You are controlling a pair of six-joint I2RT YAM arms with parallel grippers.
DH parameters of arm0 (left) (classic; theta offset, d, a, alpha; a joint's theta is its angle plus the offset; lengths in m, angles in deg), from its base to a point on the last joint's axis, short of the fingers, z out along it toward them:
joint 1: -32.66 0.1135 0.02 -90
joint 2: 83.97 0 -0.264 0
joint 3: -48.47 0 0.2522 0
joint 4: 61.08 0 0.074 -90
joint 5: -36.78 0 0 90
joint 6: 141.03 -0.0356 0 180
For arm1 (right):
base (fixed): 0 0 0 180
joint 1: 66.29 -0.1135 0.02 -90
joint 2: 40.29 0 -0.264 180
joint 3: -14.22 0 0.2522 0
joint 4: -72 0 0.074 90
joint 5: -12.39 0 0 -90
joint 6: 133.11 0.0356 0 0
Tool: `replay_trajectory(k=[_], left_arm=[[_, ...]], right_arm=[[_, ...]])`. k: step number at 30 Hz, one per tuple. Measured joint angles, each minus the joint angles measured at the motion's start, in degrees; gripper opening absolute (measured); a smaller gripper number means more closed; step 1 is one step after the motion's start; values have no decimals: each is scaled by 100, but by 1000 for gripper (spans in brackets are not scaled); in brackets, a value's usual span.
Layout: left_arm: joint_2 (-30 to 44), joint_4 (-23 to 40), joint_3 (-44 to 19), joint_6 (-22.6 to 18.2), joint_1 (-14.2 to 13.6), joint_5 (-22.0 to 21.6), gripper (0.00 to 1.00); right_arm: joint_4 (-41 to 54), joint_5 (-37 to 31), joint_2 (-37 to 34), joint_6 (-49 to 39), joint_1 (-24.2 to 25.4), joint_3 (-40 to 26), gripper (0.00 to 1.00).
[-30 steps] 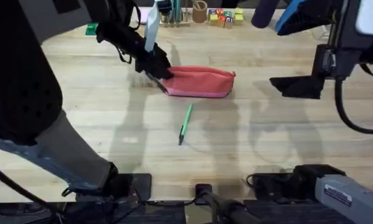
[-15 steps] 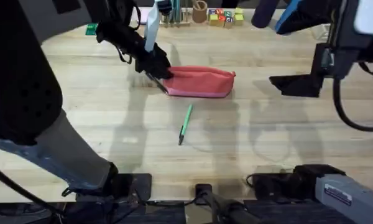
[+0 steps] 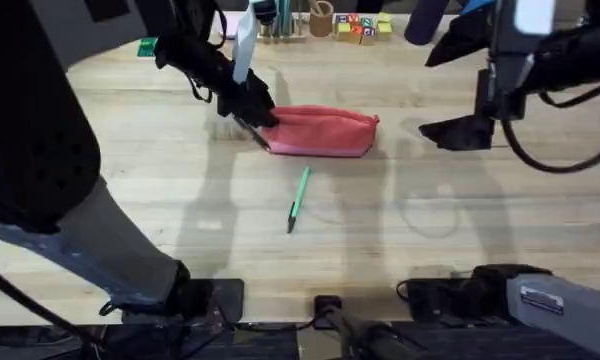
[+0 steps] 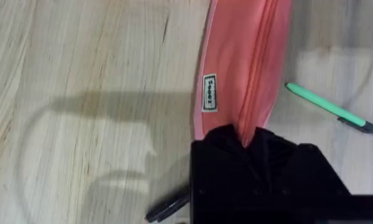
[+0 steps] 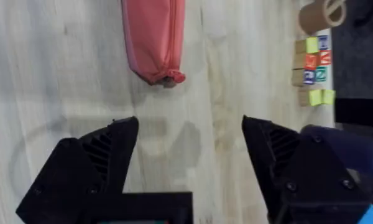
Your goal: Unzip the bag, pick up the pens from the table one at a time and place them inside, then zip the bag closed.
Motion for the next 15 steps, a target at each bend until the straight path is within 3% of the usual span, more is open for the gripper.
replay_trajectory(k=[15], left_arm=[[0,0,-1,1,0,0,43]], right_arm=[[-352,536,-1245,-312,-23,0,995]])
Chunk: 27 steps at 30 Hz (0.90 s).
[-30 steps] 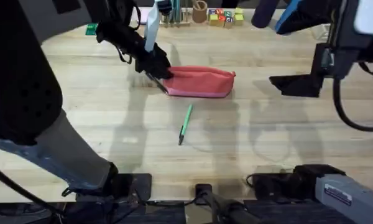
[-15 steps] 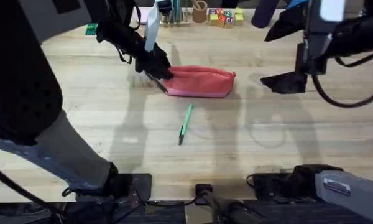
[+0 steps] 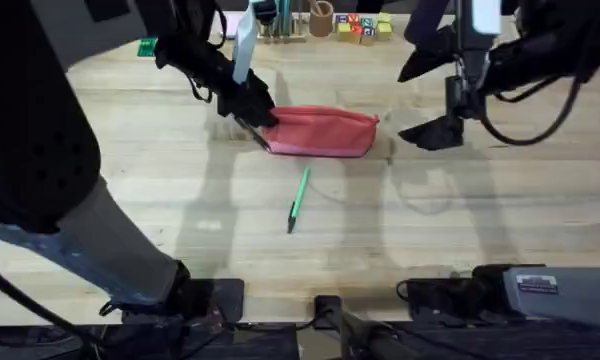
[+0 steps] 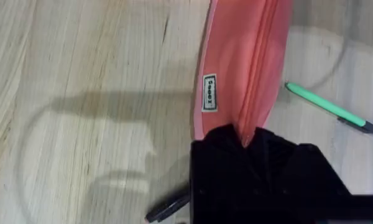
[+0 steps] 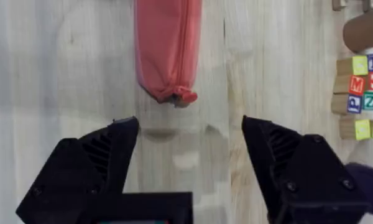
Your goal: Unzip the bag, pick up the pens from the table one at a time and place them inside, then zip the bag closed.
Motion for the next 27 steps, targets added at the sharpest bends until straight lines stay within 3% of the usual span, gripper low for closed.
replay_trajectory(k=[12,21,27], left_arm=[[0,0,1,-1,0,-1,43],[0,0,1,-1,0,-1,43],[-1,2,0,-1,0,-1,43]], right_arm=[[-613,61,-903,-148,-299,-2,996],[-848,61,-1166,-183,-368,-2,995],[-930,61,-1195,-191,-375,-2,883]])
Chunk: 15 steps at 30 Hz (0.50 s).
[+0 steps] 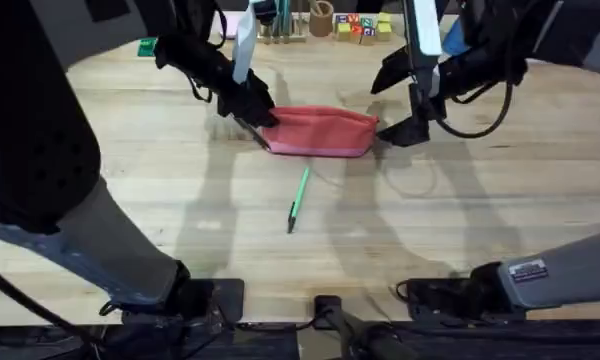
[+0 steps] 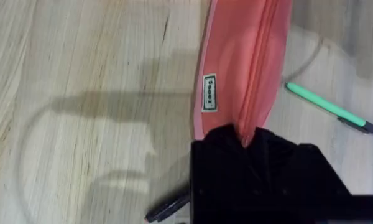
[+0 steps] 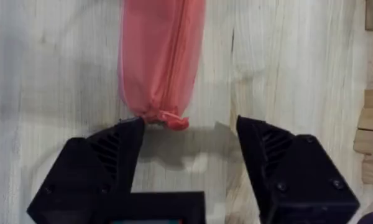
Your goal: Unzip the bag, pick up the pens from the table one at a time and place them inside, then zip the bag closed.
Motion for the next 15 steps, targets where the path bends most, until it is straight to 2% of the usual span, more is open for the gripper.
replay_trajectory(k=[14,15], left_arm=[[1,4,1,0,0,0,43],[1,2,-1,0,0,0,43]], right_arm=[[8,0,0,-36,0,0,658],[20,0,0,-34,0,-2,577]])
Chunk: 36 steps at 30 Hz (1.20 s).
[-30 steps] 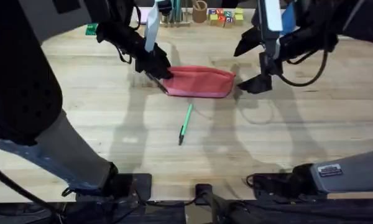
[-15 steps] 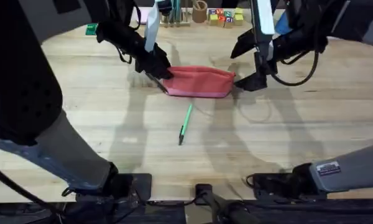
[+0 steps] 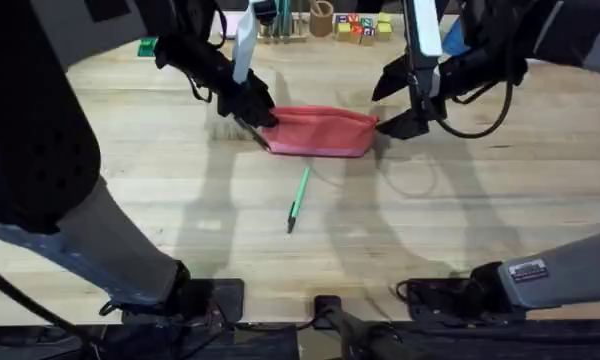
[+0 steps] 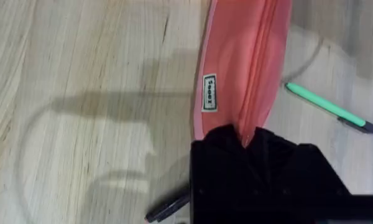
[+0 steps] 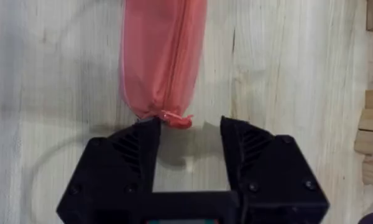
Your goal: Unzip the bag, pick up the pens from the table one at a time and place them inside, then zip the bag closed.
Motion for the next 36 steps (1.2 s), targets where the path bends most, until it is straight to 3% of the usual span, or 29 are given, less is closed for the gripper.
replay_trajectory(k=[6,12,13,16,36], left_arm=[[0,1,0,0,0,0,42],[-2,0,0,0,0,-2,43],[0,0,0,0,0,-4,43],[0,-4,-3,0,0,-35,43],[0,-2,-20,1,-11,-66,42]], right_arm=[[35,0,0,0,-7,0,431],[70,38,0,-2,-11,0,345],[73,48,0,-4,-13,0,310],[145,55,0,-7,-36,0,57],[102,50,5,-1,-38,-4,33]])
